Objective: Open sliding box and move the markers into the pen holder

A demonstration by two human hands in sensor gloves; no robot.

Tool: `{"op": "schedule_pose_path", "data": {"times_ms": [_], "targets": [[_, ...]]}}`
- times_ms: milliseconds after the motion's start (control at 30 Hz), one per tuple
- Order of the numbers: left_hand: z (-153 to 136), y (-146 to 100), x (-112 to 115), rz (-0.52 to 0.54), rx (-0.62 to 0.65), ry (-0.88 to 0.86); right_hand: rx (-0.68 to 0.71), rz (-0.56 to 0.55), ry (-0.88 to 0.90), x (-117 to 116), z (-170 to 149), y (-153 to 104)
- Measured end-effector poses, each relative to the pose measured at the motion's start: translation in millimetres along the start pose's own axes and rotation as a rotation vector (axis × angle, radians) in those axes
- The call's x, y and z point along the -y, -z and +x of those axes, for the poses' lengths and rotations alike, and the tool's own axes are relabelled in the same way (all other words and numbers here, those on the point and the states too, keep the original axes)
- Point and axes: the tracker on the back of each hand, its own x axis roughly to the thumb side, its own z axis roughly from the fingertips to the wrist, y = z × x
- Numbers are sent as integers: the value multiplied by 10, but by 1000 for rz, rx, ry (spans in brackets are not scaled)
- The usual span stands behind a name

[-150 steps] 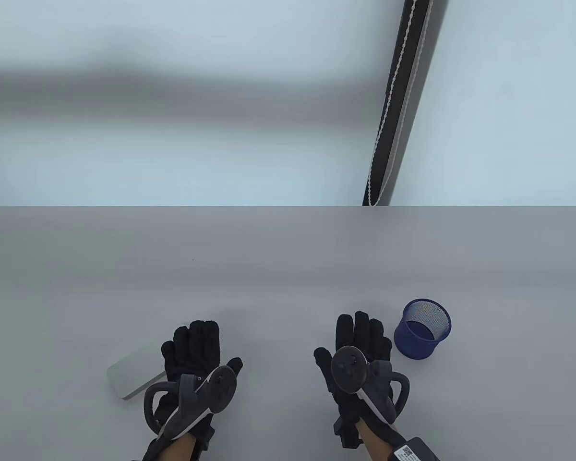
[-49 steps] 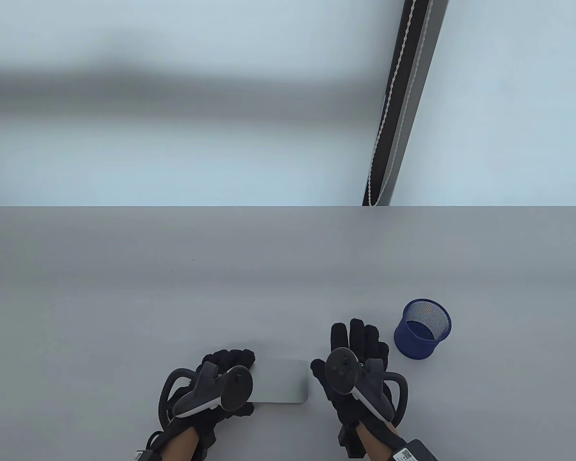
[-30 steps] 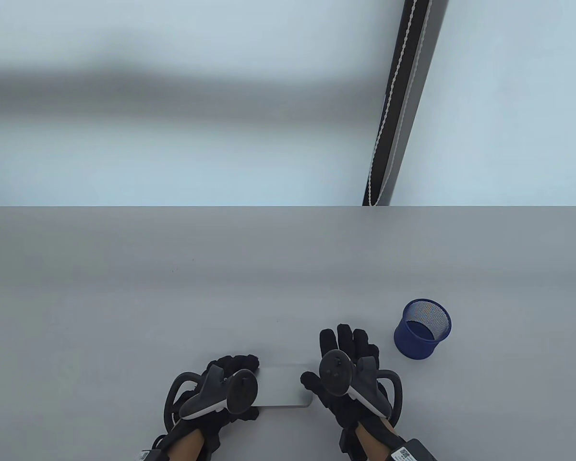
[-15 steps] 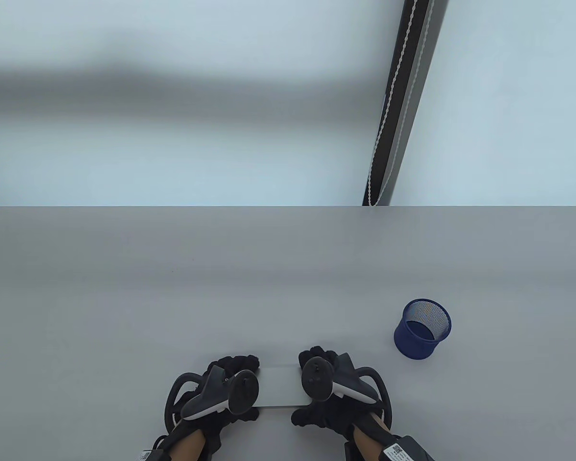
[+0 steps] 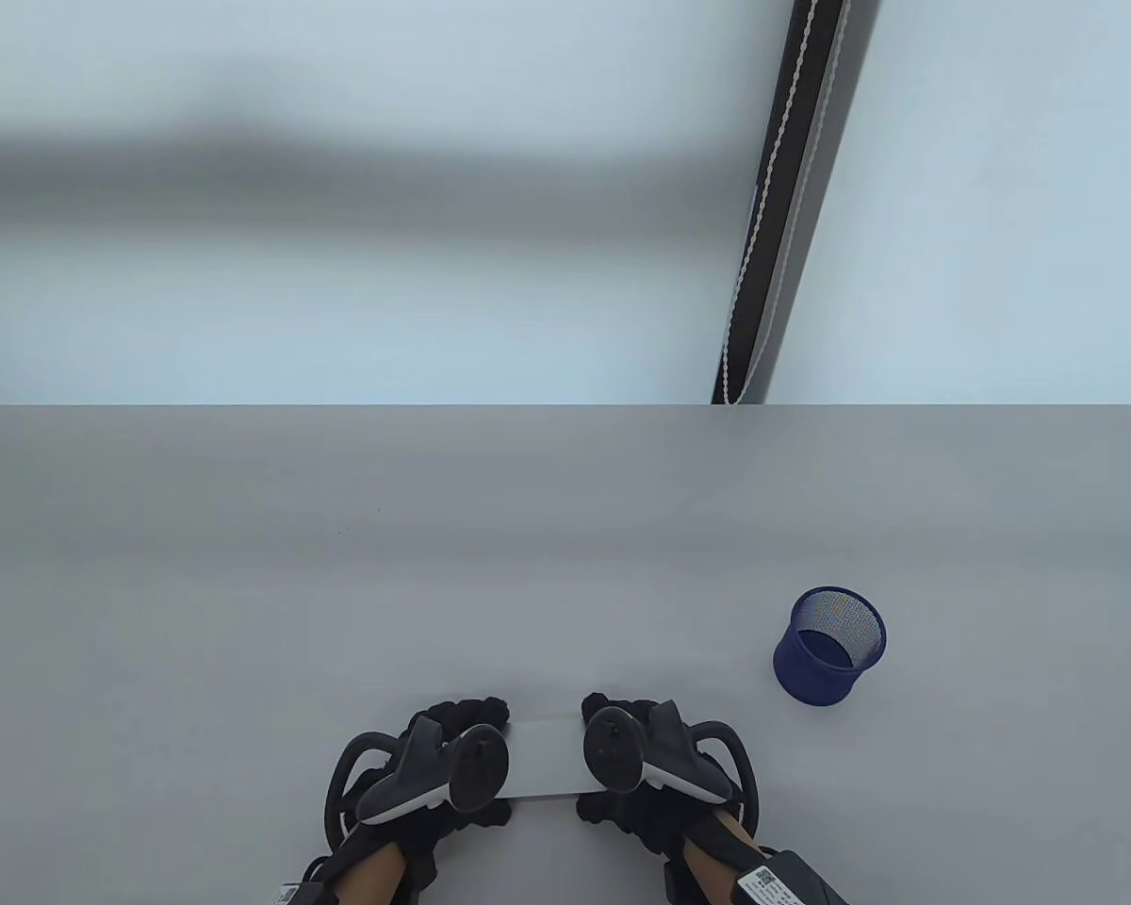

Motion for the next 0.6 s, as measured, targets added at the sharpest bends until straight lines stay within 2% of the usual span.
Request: {"op": "schedule_pose_path", "data": {"times_ms": [133,367,600], "targets": [[-1,7,4,-1,-3,-12,-20,-14,-25,12,40,44],[9,30,-8,-39,-6,-15,9,25,1,25,-12,136],[22,29,-18,-28,-10,23,32,23,-13,18,-16,129]]}}
